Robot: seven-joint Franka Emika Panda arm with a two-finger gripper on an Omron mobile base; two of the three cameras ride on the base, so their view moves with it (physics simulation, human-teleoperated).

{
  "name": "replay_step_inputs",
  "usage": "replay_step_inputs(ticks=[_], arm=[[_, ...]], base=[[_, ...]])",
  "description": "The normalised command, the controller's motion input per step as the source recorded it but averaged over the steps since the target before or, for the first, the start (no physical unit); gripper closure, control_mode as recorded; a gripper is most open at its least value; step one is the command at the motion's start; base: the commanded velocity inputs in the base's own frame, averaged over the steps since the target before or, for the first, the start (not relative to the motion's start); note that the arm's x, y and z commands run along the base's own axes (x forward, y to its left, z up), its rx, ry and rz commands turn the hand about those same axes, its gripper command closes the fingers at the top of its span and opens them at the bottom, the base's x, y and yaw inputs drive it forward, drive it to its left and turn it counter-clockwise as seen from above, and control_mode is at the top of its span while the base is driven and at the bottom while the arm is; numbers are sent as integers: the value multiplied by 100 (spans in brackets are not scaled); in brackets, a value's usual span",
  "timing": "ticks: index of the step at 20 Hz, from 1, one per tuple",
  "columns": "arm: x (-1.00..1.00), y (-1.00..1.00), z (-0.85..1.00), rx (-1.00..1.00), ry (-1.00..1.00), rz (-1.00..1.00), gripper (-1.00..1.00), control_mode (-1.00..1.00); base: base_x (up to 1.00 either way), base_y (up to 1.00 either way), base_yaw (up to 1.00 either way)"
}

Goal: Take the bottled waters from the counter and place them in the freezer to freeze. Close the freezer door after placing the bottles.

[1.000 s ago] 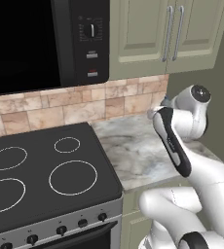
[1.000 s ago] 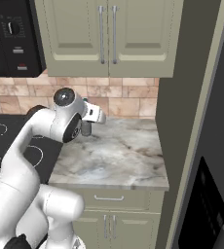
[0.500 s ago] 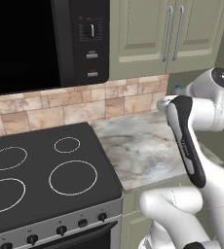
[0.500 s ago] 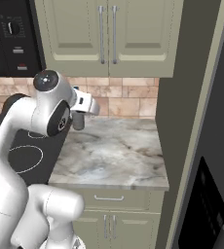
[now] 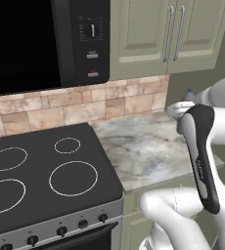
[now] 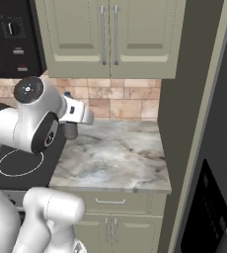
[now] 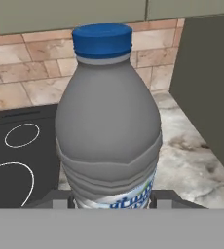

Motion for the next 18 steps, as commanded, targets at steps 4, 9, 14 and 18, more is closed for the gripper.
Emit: replay_step_inputs(ticks=[4,9,14,18], arm=[[-41,6,-18,0,-16,0,100,-100],[-44,1,0,0,-17,0,100,-100],[-48,0,6,0,-14,0,100,100],[0,0,0,0,0,0,100,100]], base=[[0,0,0],[0,0,0],[-17,0,0],[-97,0,0]])
